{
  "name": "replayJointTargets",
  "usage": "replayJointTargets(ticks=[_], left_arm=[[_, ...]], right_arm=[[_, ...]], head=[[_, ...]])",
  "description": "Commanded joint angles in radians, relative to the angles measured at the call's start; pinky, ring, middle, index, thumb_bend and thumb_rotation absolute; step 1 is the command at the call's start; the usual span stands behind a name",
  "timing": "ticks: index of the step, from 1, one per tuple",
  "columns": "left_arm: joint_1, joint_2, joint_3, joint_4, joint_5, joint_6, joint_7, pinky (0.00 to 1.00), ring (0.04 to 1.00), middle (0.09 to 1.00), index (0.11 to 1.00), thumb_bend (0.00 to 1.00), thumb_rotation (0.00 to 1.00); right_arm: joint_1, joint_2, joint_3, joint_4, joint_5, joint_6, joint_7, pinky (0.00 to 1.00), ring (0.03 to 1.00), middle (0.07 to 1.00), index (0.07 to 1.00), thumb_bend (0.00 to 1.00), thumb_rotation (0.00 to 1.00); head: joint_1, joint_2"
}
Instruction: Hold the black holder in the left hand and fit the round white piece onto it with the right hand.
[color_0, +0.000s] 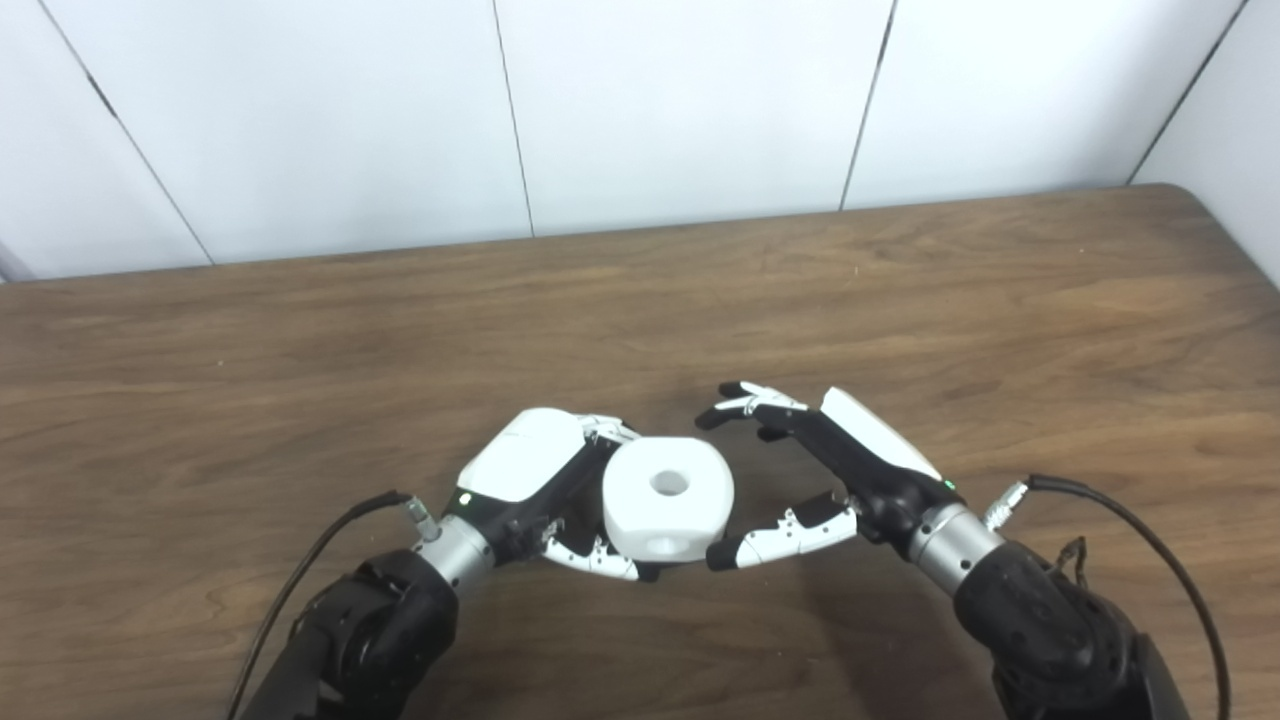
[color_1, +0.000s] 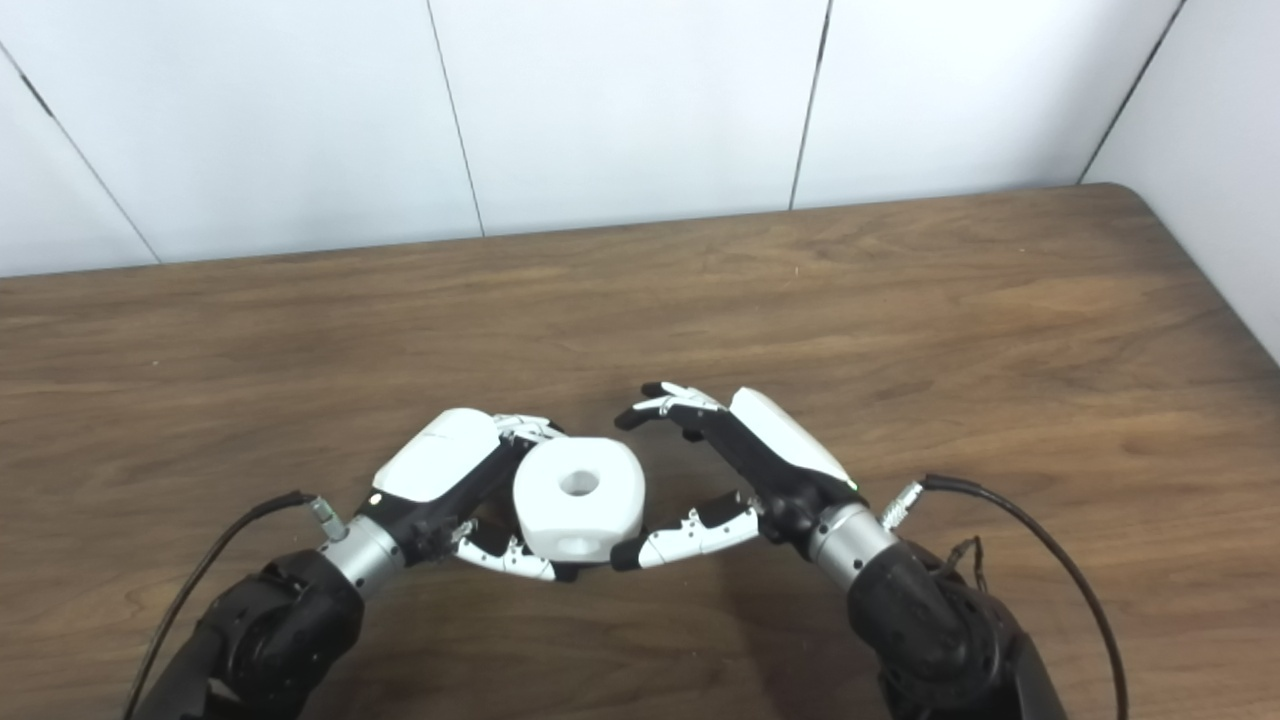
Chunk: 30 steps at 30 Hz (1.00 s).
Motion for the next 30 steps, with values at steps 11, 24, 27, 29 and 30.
replayJointTargets(ticks=[11, 24, 27, 29, 30], left_arm=[[0.025, 0.025, 0.022, 0.016, -0.082, 0.033, -0.049, 0.73, 0.829, 0.808, 0.686, 0.96, 0.19], [0.018, 0.026, 0.017, 0.031, -0.091, 0.025, -0.036, 0.76, 0.836, 0.8, 0.633, 0.97, 0.17], [0.016, 0.03, 0.02, 0.032, -0.09, 0.035, -0.036, 0.75, 0.84, 0.806, 0.672, 0.98, 0.18], [0.017, 0.032, 0.026, 0.023, -0.087, 0.051, -0.04, 0.75, 0.841, 0.809, 0.722, 0.98, 0.19], [0.019, 0.034, 0.029, 0.019, -0.087, 0.059, -0.041, 0.75, 0.842, 0.815, 0.757, 0.98, 0.19]], right_arm=[[-0.026, 0.014, -0.023, -0.012, -0.006, 0.001, 0.006, 0.85, 0.969, 0.939, 0.772, 1.0, 0.43], [-0.037, 0.01, -0.026, -0.006, 0.003, -0.001, 0.0, 0.86, 0.971, 0.937, 0.769, 1.0, 0.43], [-0.039, 0.007, -0.023, -0.002, 0.004, -0.001, -0.006, 0.87, 0.968, 0.936, 0.77, 1.0, 0.44], [-0.04, 0.005, -0.023, -0.002, 0.003, -0.001, -0.006, 0.86, 0.967, 0.936, 0.771, 1.0, 0.44], [-0.041, 0.004, -0.023, -0.001, 0.003, -0.002, -0.006, 0.85, 0.966, 0.936, 0.772, 1.0, 0.44]], head=[[0.0, -0.001], [0.001, -0.003], [0.006, -0.007], [0.007, -0.007], [0.008, -0.008]])
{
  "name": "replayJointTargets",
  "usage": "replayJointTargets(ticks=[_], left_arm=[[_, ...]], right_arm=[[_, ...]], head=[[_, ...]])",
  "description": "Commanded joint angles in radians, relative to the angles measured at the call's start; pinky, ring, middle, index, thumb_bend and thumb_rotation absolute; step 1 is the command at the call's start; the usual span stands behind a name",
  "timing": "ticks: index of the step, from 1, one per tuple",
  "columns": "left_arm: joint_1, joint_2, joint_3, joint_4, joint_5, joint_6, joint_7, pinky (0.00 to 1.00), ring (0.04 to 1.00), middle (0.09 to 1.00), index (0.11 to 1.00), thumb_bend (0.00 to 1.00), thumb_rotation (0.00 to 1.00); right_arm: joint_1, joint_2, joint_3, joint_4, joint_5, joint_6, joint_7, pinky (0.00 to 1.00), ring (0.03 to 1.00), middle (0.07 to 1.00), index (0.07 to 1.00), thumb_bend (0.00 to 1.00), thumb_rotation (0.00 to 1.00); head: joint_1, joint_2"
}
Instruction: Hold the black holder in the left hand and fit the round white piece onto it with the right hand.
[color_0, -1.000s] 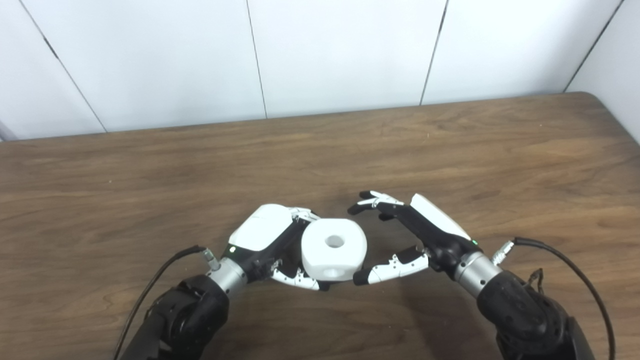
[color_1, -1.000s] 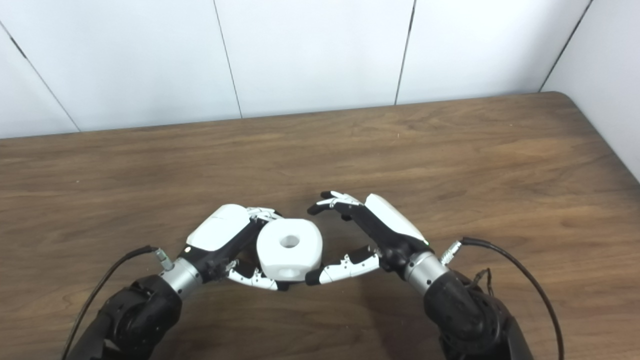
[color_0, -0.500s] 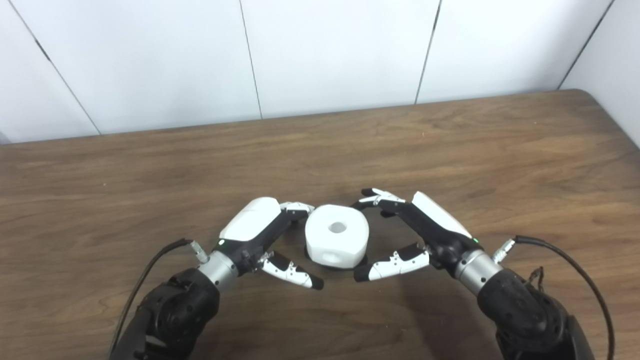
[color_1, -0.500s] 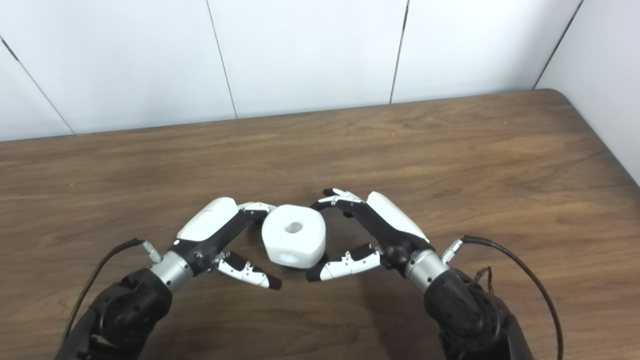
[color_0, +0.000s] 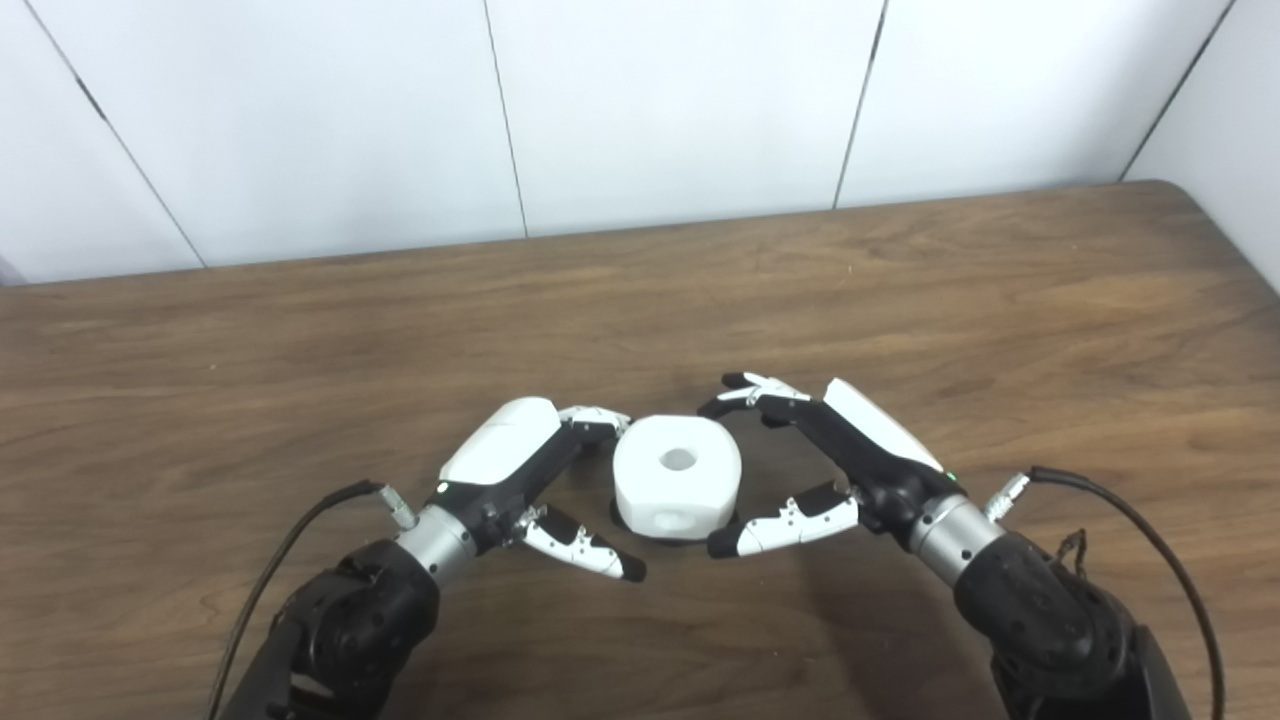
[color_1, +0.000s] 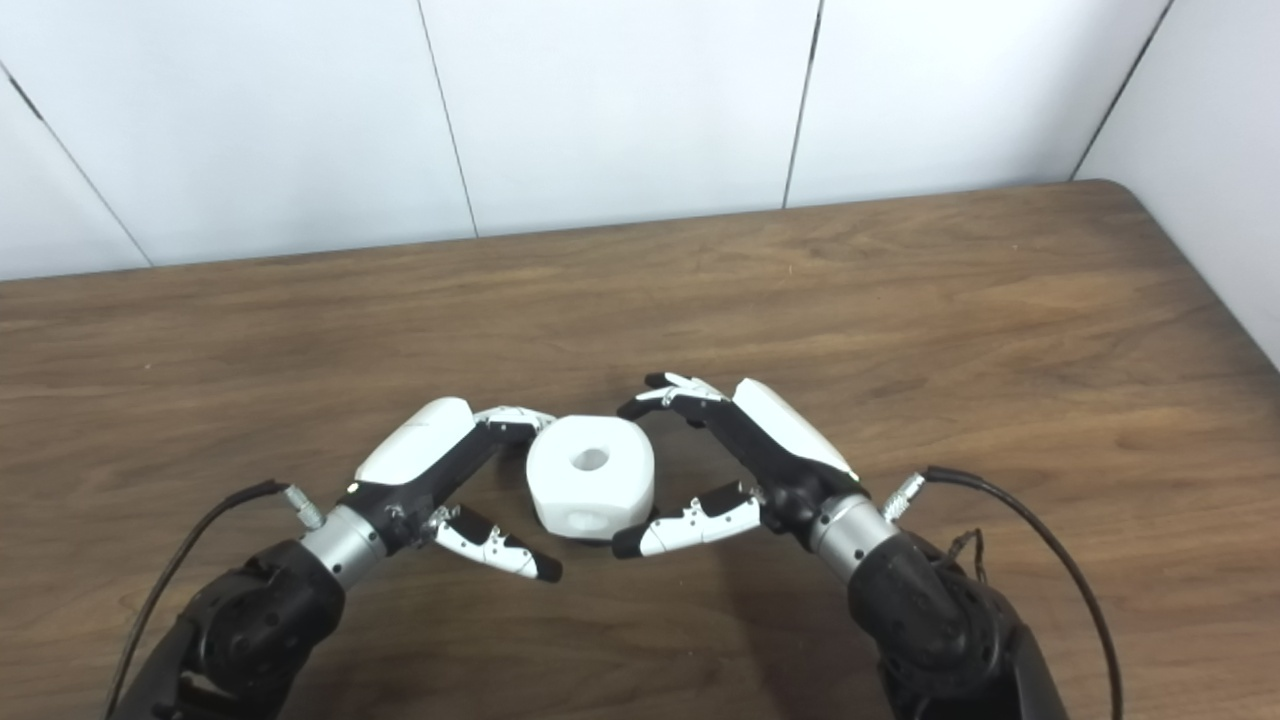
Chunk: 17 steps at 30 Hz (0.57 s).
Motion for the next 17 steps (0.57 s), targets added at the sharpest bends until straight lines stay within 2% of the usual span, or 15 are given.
replayJointTargets(ticks=[1, 8, 14, 17], left_arm=[[0.019, 0.027, 0.001, 0.012, 0.012, 0.054, -0.041, 0.75, 0.842, 0.819, 0.781, 0.98, 0.2], [0.034, 0.037, 0.039, 0.001, -0.018, 0.061, -0.033, 0.73, 0.838, 0.832, 0.939, 1.0, 0.23], [0.054, 0.048, 0.079, -0.025, -0.064, 0.122, -0.059, 0.76, 0.854, 0.855, 0.974, 1.0, 0.24], [0.078, 0.046, 0.117, -0.062, -0.103, 0.175, -0.069, 0.76, 0.856, 0.864, 0.974, 1.0, 0.25]], right_arm=[[-0.032, -0.007, -0.005, -0.011, 0.004, -0.003, -0.015, 0.85, 0.964, 0.935, 0.772, 1.0, 0.44], [-0.034, -0.02, -0.007, -0.011, 0.013, -0.008, -0.025, 0.83, 0.96, 0.933, 0.776, 1.0, 0.45], [-0.033, -0.024, -0.024, -0.02, 0.023, -0.002, -0.016, 0.85, 0.967, 0.934, 0.772, 1.0, 0.46], [-0.029, -0.029, -0.035, -0.022, 0.035, -0.003, -0.019, 0.85, 0.965, 0.932, 0.773, 1.0, 0.47]], head=[[-0.001, 0.001], [0.005, -0.002], [0.02, -0.005], [0.029, -0.006]])
